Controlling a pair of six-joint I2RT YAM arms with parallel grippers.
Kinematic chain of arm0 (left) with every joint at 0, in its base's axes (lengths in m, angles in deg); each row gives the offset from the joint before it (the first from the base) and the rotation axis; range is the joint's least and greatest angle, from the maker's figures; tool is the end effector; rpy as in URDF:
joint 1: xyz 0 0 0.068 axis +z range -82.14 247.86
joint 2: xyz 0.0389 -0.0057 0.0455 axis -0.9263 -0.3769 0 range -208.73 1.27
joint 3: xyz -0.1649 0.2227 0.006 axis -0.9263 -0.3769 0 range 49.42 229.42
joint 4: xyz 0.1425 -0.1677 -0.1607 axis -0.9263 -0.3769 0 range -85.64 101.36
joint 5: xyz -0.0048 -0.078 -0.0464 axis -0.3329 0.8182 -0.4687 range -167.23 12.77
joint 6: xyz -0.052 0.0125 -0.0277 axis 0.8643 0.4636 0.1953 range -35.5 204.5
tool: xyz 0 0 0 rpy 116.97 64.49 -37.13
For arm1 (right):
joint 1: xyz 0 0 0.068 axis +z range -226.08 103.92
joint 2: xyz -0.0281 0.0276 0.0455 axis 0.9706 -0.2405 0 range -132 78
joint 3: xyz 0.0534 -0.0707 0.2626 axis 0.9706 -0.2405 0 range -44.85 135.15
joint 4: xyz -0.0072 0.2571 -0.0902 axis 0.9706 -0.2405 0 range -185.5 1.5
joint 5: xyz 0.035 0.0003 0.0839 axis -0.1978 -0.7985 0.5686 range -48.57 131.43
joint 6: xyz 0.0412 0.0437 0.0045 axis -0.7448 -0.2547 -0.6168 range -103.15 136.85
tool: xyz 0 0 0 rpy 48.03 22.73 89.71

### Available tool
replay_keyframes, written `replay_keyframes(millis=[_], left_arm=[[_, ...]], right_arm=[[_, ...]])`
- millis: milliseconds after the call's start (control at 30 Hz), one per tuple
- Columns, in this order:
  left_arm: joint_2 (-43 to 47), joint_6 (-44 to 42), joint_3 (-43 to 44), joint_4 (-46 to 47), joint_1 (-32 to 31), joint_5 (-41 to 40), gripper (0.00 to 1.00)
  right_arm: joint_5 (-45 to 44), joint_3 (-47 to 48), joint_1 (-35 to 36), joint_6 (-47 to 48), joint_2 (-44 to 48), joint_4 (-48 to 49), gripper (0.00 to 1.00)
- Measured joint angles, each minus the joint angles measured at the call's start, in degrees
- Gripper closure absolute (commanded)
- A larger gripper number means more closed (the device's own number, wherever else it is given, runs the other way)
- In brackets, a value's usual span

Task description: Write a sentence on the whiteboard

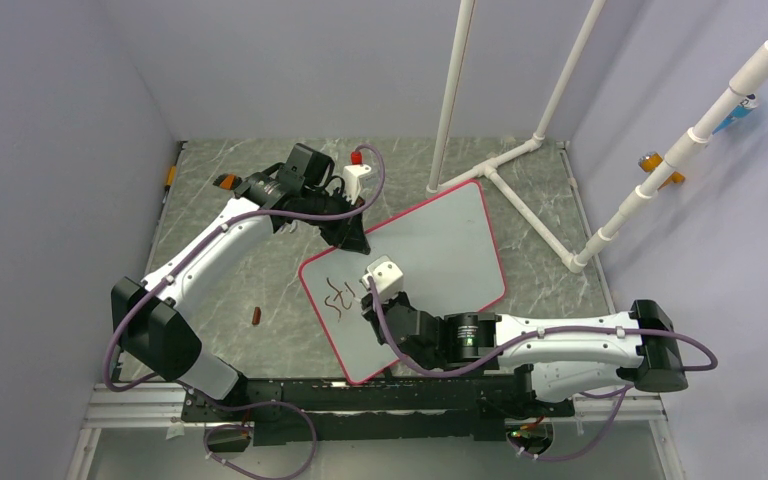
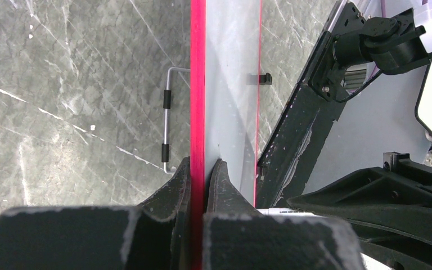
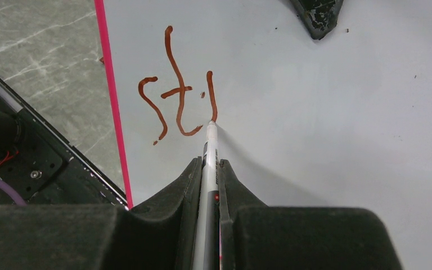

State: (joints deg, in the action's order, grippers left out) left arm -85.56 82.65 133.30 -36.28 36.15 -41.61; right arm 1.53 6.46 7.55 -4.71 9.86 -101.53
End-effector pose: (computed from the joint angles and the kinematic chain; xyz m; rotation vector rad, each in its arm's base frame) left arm 0.2710 -0.1979 0.3430 0.9803 2.2719 -0.9900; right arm 0.0591 0.2723 0.2919 -0.6542 1.8819 0.4669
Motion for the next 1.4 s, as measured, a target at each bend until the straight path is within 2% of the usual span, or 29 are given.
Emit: replay_keyframes(millis=[1400], left_arm=[[0.2, 0.0, 0.2, 0.2, -0.6, -0.4, 1.0]], right_arm=[[-4.6, 8.2, -1.3, 3.1, -3.5, -3.8, 1.0]])
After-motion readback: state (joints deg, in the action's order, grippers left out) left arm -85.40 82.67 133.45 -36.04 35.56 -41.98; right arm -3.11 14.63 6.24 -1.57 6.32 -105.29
